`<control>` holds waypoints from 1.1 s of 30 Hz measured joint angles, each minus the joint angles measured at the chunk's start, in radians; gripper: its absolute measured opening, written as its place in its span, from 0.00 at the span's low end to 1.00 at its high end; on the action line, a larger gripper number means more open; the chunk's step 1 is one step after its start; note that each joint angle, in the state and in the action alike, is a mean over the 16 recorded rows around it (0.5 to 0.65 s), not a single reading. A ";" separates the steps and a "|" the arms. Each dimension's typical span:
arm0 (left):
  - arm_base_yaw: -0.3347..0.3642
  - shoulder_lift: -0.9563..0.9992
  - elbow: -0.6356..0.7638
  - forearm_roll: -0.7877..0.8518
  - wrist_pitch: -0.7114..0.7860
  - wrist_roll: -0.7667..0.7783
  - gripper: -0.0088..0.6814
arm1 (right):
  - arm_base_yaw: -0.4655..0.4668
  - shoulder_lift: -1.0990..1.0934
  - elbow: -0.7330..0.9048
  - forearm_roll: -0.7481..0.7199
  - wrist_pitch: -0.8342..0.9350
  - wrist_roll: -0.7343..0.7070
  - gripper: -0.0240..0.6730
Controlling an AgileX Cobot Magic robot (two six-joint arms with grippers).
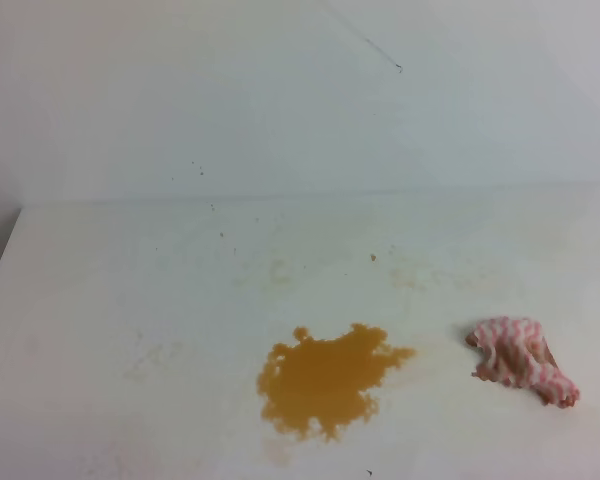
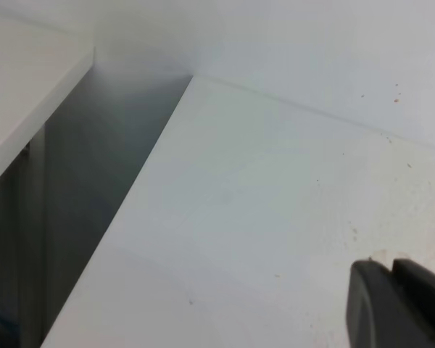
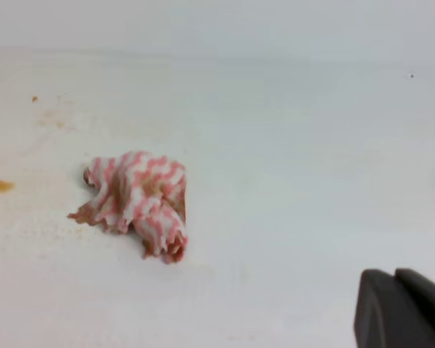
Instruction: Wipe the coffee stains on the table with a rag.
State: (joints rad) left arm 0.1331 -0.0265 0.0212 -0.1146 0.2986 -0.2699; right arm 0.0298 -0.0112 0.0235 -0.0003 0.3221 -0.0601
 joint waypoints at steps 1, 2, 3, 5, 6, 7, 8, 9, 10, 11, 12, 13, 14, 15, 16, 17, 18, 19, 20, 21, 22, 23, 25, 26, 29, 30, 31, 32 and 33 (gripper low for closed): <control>0.000 0.000 -0.002 0.000 0.000 0.000 0.01 | 0.000 0.000 0.000 0.000 -0.013 0.000 0.03; 0.000 0.000 0.000 0.000 -0.001 0.000 0.01 | 0.000 0.000 0.001 -0.001 -0.027 0.000 0.03; 0.000 0.000 0.002 0.000 -0.002 0.000 0.01 | 0.000 0.000 0.001 -0.001 -0.043 0.000 0.03; 0.000 0.004 -0.002 0.000 -0.001 0.000 0.01 | 0.000 0.000 0.002 -0.003 -0.079 0.000 0.03; 0.000 0.004 -0.002 0.000 -0.001 0.000 0.01 | 0.000 0.000 0.002 -0.003 -0.098 0.000 0.03; 0.000 0.004 -0.002 0.000 -0.001 0.000 0.01 | 0.000 0.000 0.003 -0.004 -0.119 0.000 0.03; 0.000 0.004 -0.002 0.000 -0.001 0.000 0.01 | 0.000 0.000 0.003 -0.004 -0.141 0.000 0.03; 0.000 0.006 -0.004 0.000 0.000 0.000 0.01 | 0.000 0.000 0.003 -0.005 -0.165 0.000 0.03; 0.000 0.008 -0.006 0.000 0.001 0.000 0.01 | 0.000 0.000 0.004 -0.006 -0.189 0.000 0.03; 0.000 0.010 -0.008 0.000 0.002 0.000 0.01 | 0.000 0.000 0.004 -0.006 -0.214 0.000 0.03; 0.000 0.012 -0.010 0.000 0.003 0.000 0.01 | 0.000 0.000 0.005 -0.007 -0.240 0.000 0.03; -0.001 0.014 -0.012 0.000 0.004 0.000 0.01 | 0.000 0.000 0.005 -0.007 -0.268 0.000 0.03; -0.001 0.014 -0.012 0.000 0.005 0.000 0.01 | 0.000 0.000 0.005 -0.008 -0.296 0.001 0.03; -0.001 0.014 -0.012 0.000 0.005 0.000 0.01 | 0.000 0.000 0.005 -0.008 -0.325 0.003 0.03; -0.001 0.014 -0.012 0.000 0.005 0.000 0.01 | 0.000 0.000 0.005 -0.008 -0.354 0.007 0.03; -0.001 0.016 -0.012 0.000 0.005 0.000 0.01 | 0.000 0.000 0.006 -0.008 -0.383 0.011 0.03; -0.001 0.018 -0.013 0.000 0.006 0.000 0.01 | 0.000 0.000 0.005 -0.007 -0.411 0.017 0.03; -0.001 0.020 -0.015 0.000 0.006 0.000 0.01 | 0.000 0.000 0.004 -0.007 -0.436 0.023 0.03; -0.001 0.020 -0.015 0.000 0.007 0.000 0.01 | 0.000 0.000 0.001 -0.007 -0.460 0.030 0.03; -0.001 0.018 -0.013 0.000 0.007 0.000 0.01 | 0.000 0.000 -0.003 -0.008 -0.482 0.038 0.03; -0.001 0.016 -0.012 0.000 0.006 0.000 0.01 | 0.000 0.000 -0.008 -0.008 -0.501 0.045 0.03; -0.001 0.014 -0.010 0.000 0.005 0.000 0.01 | 0.000 0.000 -0.015 -0.009 -0.519 0.053 0.03; 0.000 0.010 -0.006 0.000 0.004 0.000 0.01 | 0.000 0.000 -0.034 -0.010 -0.547 0.069 0.03; 0.000 0.008 -0.004 0.000 0.003 0.000 0.01 | 0.000 0.000 -0.045 -0.011 -0.558 0.077 0.03; 0.000 0.008 -0.004 0.000 0.002 0.000 0.01 | 0.000 0.000 -0.089 -0.013 -0.571 0.100 0.03; 0.000 0.010 -0.006 0.000 0.002 0.000 0.01 | 0.000 0.000 -0.106 -0.013 -0.569 0.107 0.03; 0.000 0.012 -0.008 0.000 0.003 0.000 0.01 | 0.000 0.000 -0.124 -0.014 -0.561 0.113 0.03; -0.001 0.014 -0.010 0.000 0.003 0.000 0.01 | 0.000 0.000 -0.143 -0.015 -0.550 0.118 0.03; -0.001 0.014 -0.010 0.000 0.003 0.000 0.01 | 0.000 0.000 -0.164 -0.016 -0.536 0.122 0.03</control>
State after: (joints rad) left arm 0.1326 -0.0122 0.0116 -0.1147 0.3016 -0.2699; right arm 0.0298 -0.0112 -0.1401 -0.0167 -0.2139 0.0615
